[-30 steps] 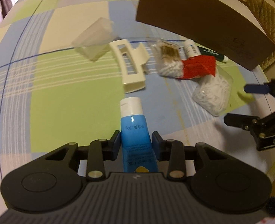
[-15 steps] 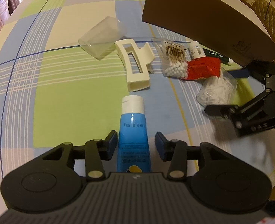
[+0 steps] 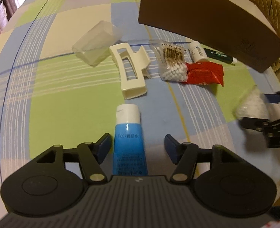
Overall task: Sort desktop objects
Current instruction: 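Lift the blue tube and floss case and carry both over the brown box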
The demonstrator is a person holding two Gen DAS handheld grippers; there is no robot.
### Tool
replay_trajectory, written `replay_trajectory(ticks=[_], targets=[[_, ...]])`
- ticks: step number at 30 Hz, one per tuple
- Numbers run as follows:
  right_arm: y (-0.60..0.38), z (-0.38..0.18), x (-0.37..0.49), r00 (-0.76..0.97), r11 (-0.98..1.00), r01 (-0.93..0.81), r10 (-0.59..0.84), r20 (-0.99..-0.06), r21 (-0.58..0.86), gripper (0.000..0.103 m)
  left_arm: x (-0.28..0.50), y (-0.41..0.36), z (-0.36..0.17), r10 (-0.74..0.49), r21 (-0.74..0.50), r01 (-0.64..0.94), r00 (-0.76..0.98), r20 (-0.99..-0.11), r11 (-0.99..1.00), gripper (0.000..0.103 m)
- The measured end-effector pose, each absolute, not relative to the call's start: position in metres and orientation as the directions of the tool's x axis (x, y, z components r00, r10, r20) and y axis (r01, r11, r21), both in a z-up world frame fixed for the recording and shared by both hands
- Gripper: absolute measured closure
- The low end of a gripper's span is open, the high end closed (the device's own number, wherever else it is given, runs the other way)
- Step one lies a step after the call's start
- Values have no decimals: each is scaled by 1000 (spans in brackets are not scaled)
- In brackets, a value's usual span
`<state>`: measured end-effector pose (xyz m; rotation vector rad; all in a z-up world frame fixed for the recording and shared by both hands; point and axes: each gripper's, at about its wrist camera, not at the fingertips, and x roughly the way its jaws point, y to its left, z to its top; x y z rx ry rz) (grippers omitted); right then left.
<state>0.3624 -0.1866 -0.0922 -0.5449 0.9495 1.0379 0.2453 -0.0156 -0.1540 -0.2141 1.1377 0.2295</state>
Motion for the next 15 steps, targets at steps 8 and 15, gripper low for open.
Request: replay_trajectory(ticks=[8, 15], targets=[[-197, -90, 364, 201, 477, -877, 477, -855, 60, 18, 263, -37, -154, 77, 3, -173, 423, -903, 985, 77], [-196, -88, 361, 225, 497, -867, 457, -861, 37, 20, 262, -46, -152, 6, -69, -158, 430, -903, 985, 77]])
